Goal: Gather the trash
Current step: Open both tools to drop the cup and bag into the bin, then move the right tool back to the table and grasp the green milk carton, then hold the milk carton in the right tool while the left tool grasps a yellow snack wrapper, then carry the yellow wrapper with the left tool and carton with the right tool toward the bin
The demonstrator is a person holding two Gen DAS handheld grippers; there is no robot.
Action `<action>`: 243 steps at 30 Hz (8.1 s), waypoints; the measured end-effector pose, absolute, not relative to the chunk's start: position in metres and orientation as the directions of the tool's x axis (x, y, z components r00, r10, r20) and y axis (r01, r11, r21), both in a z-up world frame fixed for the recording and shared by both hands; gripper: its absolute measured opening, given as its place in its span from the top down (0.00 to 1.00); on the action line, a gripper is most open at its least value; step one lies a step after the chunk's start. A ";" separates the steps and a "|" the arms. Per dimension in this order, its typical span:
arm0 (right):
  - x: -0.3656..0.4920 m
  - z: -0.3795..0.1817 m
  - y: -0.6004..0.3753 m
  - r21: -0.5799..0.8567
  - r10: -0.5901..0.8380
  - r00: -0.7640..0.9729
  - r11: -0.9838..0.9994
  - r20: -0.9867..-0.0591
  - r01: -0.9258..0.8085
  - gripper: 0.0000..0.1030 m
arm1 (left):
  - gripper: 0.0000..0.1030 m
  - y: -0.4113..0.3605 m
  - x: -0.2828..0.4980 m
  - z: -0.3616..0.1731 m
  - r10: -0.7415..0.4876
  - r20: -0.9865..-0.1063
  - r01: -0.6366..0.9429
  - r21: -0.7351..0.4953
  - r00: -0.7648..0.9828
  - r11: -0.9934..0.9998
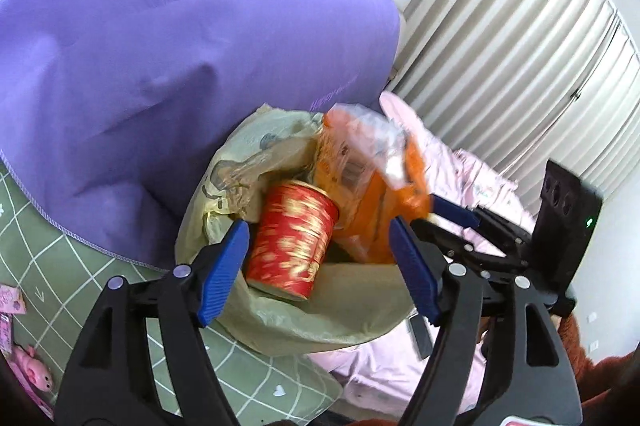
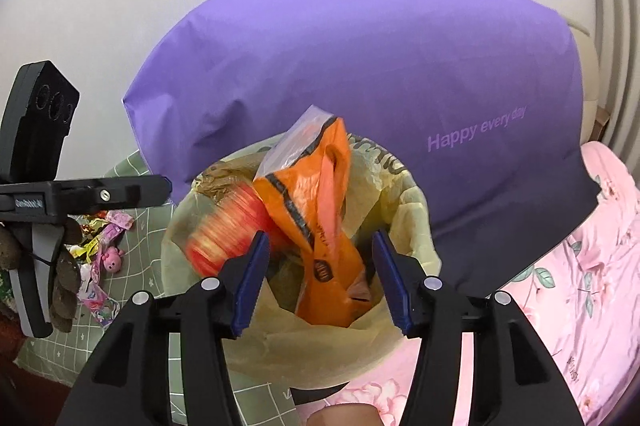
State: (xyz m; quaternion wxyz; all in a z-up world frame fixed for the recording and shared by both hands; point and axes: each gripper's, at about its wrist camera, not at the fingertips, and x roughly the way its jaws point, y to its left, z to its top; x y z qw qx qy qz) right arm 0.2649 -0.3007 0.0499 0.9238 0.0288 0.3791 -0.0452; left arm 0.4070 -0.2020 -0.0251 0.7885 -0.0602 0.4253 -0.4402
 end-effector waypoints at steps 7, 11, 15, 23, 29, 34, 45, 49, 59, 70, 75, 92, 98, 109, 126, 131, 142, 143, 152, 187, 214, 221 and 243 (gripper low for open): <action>0.251 0.062 -0.286 0.017 -0.062 0.748 0.995 -0.660 0.097 0.50 | 0.33 -0.170 0.390 -0.004 -0.731 -0.556 0.625 -0.420 0.396 0.658; 0.250 0.071 -0.266 0.048 0.000 0.783 0.998 -0.622 0.039 0.50 | 0.33 -0.130 0.369 -0.008 -0.678 -0.547 0.565 -0.392 0.492 0.726; 0.259 0.070 -0.232 0.043 0.061 0.776 0.998 -0.628 -0.044 0.43 | 0.33 -0.076 0.344 -0.022 -0.582 -0.558 0.474 -0.344 0.591 0.811; 0.276 0.040 -0.134 0.016 0.207 0.735 0.966 -0.646 -0.258 0.43 | 0.33 0.036 0.308 -0.067 -0.338 -0.614 0.210 -0.273 0.713 0.939; 0.295 -0.002 -0.069 0.062 0.320 0.610 0.912 -0.725 -0.404 0.43 | 0.33 0.113 0.279 -0.100 -0.191 -0.650 -0.008 -0.290 0.736 0.957; 0.301 -0.030 -0.005 0.056 0.412 0.509 0.816 -0.756 -0.576 0.43 | 0.33 0.172 0.257 -0.119 -0.112 -0.667 -0.200 -0.373 0.736 0.906; 0.334 -0.097 0.166 0.077 0.538 0.170 0.406 -0.826 -0.911 0.43 | 0.33 0.233 0.199 -0.119 0.043 -0.705 -0.382 -0.331 0.708 0.863; 0.351 -0.129 0.213 0.046 0.450 0.126 0.353 -0.884 -0.934 0.43 | 0.33 0.245 0.173 -0.115 0.091 -0.721 -0.409 -0.280 0.687 0.869; 0.372 -0.138 0.242 0.104 0.445 0.084 0.383 -0.892 -0.918 0.49 | 0.33 0.262 0.162 -0.122 0.047 -0.737 -0.404 -0.315 0.674 0.859; 0.360 -0.021 0.130 0.126 0.587 0.316 0.589 -0.746 -0.798 0.50 | 0.33 0.222 0.195 -0.121 -0.054 -0.725 -0.294 -0.344 0.686 0.892; 0.355 0.012 0.050 0.106 0.526 0.461 0.733 -0.715 -0.672 0.50 | 0.33 0.188 0.222 -0.118 -0.143 -0.703 -0.186 -0.369 0.697 0.911; 0.295 -0.007 -0.049 0.177 0.389 0.537 0.898 -0.748 -0.403 0.50 | 0.32 0.187 0.369 -0.123 -0.283 -0.701 0.096 -0.295 0.654 0.951; 0.277 -0.009 -0.063 0.182 0.358 0.532 0.917 -0.767 -0.354 0.50 | 0.32 0.199 0.408 -0.146 -0.279 -0.761 0.057 -0.305 0.586 0.951; 0.293 -0.020 -0.079 0.310 0.407 0.532 0.913 -0.742 -0.265 0.50 | 0.32 0.180 0.326 -0.158 -0.465 -0.754 0.131 -0.461 0.464 0.878; 0.272 -0.027 -0.063 0.255 0.403 0.496 0.905 -0.769 -0.340 0.50 | 0.46 0.152 0.377 -0.177 -0.235 -0.889 0.121 -0.203 0.394 0.972; 0.267 -0.031 -0.072 0.277 0.405 0.503 0.909 -0.763 -0.312 0.50 | 0.58 0.150 0.377 -0.166 -0.258 -0.879 0.109 -0.234 0.401 0.966; 0.268 -0.036 -0.075 0.301 0.423 0.503 0.903 -0.754 -0.307 0.50 | 0.45 0.155 0.321 -0.167 -0.452 -0.812 0.093 -0.452 0.370 0.887; 0.268 -0.036 -0.074 0.300 0.425 0.501 0.901 -0.754 -0.313 0.50 | 0.42 0.152 0.320 -0.171 -0.456 -0.816 0.089 -0.456 0.356 0.886; 0.267 -0.042 -0.067 0.310 0.443 0.471 0.890 -0.763 -0.336 0.50 | 0.37 0.139 0.308 -0.158 -0.382 -0.812 0.116 -0.371 0.440 0.921; 0.273 0.150 -0.151 0.070 0.318 0.837 0.944 -0.445 -0.322 0.50 | 0.69 0.009 0.348 0.083 -0.488 -0.341 0.412 -0.273 0.804 0.869; 0.255 0.154 -0.331 0.220 0.126 0.930 0.974 -0.346 -0.050 0.50 | 0.76 -0.277 0.419 -0.040 -0.716 -0.599 0.760 -0.259 0.358 0.596; 0.288 0.079 -0.348 0.349 0.195 0.871 0.937 -0.451 -0.029 0.50 | 0.78 -0.241 0.434 -0.059 -0.706 -0.605 0.700 -0.319 0.368 0.638; 0.300 0.024 -0.324 0.193 0.061 0.721 0.976 -0.690 0.102 0.51 | 0.72 -0.245 0.418 -0.065 -0.754 -0.567 0.688 -0.402 0.330 0.604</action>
